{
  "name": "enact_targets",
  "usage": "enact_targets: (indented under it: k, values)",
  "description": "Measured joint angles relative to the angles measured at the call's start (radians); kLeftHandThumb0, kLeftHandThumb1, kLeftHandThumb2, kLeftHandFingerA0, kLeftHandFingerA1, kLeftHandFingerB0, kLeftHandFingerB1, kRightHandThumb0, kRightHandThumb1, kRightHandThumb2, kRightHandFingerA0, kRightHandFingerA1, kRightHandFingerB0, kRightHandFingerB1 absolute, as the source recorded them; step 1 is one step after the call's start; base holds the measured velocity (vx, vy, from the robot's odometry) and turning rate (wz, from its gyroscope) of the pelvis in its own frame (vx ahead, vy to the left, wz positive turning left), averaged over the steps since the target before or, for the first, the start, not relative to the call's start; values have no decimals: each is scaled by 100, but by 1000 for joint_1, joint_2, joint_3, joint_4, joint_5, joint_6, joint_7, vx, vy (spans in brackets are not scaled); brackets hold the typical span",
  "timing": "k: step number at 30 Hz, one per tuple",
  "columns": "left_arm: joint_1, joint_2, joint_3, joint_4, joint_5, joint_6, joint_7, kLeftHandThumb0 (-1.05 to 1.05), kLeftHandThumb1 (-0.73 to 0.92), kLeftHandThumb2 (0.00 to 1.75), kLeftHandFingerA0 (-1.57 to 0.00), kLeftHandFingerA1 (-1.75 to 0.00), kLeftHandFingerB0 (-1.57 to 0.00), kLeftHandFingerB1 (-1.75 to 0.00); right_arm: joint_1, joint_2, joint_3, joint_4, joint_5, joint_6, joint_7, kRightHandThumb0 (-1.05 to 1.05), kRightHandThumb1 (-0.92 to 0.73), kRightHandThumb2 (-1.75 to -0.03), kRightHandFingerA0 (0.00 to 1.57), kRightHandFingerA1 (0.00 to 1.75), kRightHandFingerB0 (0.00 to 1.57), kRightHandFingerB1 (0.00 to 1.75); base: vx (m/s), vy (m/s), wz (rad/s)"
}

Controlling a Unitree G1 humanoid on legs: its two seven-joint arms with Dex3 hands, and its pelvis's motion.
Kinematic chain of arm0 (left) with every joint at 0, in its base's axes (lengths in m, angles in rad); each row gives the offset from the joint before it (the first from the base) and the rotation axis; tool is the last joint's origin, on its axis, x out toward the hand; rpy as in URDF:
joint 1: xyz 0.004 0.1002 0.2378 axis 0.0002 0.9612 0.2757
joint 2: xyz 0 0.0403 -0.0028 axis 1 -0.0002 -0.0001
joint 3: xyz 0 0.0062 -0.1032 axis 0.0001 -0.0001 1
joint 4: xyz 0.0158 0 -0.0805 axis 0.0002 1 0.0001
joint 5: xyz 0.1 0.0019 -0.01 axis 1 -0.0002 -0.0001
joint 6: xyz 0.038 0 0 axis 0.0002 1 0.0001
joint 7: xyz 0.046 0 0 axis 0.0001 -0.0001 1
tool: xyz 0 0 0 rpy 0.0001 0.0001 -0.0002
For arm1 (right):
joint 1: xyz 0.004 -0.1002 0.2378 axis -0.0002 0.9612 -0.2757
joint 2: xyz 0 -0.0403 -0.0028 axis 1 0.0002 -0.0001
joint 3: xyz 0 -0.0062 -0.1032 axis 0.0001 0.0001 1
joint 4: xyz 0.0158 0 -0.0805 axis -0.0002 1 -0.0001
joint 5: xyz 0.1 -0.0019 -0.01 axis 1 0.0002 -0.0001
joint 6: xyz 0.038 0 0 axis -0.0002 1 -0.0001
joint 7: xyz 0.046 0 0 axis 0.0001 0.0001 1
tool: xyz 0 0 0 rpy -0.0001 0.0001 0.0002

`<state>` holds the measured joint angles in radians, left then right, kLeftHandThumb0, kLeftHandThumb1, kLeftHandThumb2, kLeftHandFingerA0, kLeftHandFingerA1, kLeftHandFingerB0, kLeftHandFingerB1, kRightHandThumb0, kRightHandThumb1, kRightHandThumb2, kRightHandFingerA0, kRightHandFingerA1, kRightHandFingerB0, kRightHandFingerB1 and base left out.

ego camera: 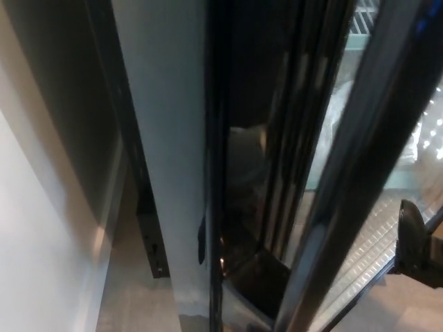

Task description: The robot stands in front of a refrigerator with an opened door and closes the door by swing its right hand at the door

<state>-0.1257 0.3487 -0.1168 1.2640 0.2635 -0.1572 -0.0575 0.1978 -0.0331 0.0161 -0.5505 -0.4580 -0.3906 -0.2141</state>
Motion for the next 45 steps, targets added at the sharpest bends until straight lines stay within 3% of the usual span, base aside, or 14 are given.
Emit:
enact_targets:
  k: [1,2,6,7,8,9,12,13,21,23,33,38,45]
  values:
    - [0,0,-1,0,1,0,0,-56,62,96,-32,-58,-25,-52,-6,0,5,0,-9,2,-1,-75,-76,-110,0,16,0,18,0,0,0]
    - [-1,0,-3,0,1,0,0,-58,62,97,-33,-59,-25,-52,-13,0,11,0,-19,4,-3,-69,-92,-66,0,12,0,17,0,0,0]
    - [-7,0,-8,0,3,0,0,-58,62,97,-33,-59,-25,-52,-79,1,50,9,-85,19,-14,-69,-92,-66,0,12,0,17,0,0,0]
    - [-9,0,-8,0,3,0,0,-55,62,98,-35,-61,-25,-52,-94,0,58,11,-94,19,-16,-71,-79,-111,0,19,0,20,0,0,0]
    - [-10,0,-10,1,4,0,0,-55,62,98,-35,-61,-25,-52,-123,0,71,18,-112,21,-19,-71,-79,-111,0,19,0,20,0,0,0]
    - [-11,0,-10,1,4,0,0,-54,62,98,-37,-61,-26,-53,-143,-1,79,28,-122,21,-20,-68,-92,-71,0,18,1,21,0,0,0]
    - [-12,0,-13,1,4,0,0,-54,62,98,-37,-61,-26,-53,-240,-3,109,106,-164,33,-33,-68,-92,-71,0,18,1,21,0,0,0]
    - [-13,0,-13,1,4,0,0,-58,64,99,-36,-60,-27,-53,-260,-4,115,123,-171,35,-35,-72,-73,-103,0,22,9,25,0,0,0]
    - [-24,-2,-20,0,5,0,0,-54,63,99,-37,-61,-26,-52,-561,-19,187,417,-267,70,-60,-77,-78,-105,5,20,6,20,1,1,2]
    - [-27,-3,-21,0,5,0,0,-53,62,100,-38,-63,-26,-54,-635,-22,204,511,-283,84,-61,-81,-84,-112,4,18,4,18,4,2,3]
    - [-48,-3,-31,-1,7,-1,-1,-54,62,97,-35,-61,-26,-53,-876,-99,265,917,-322,139,-45,-79,-83,-111,3,17,3,18,0,0,0]
    - [-53,1,-37,0,8,-10,-2,-54,61,97,-35,-61,-25,-53,-865,-205,279,954,-333,151,-33,-77,-81,-108,6,22,7,22,0,0,0]
    - [-55,2,-43,0,7,-25,-4,-54,61,97,-35,-61,-24,-53,-678,-279,268,799,-317,125,-35,-68,-73,-106,3,34,4,34,0,0,0]
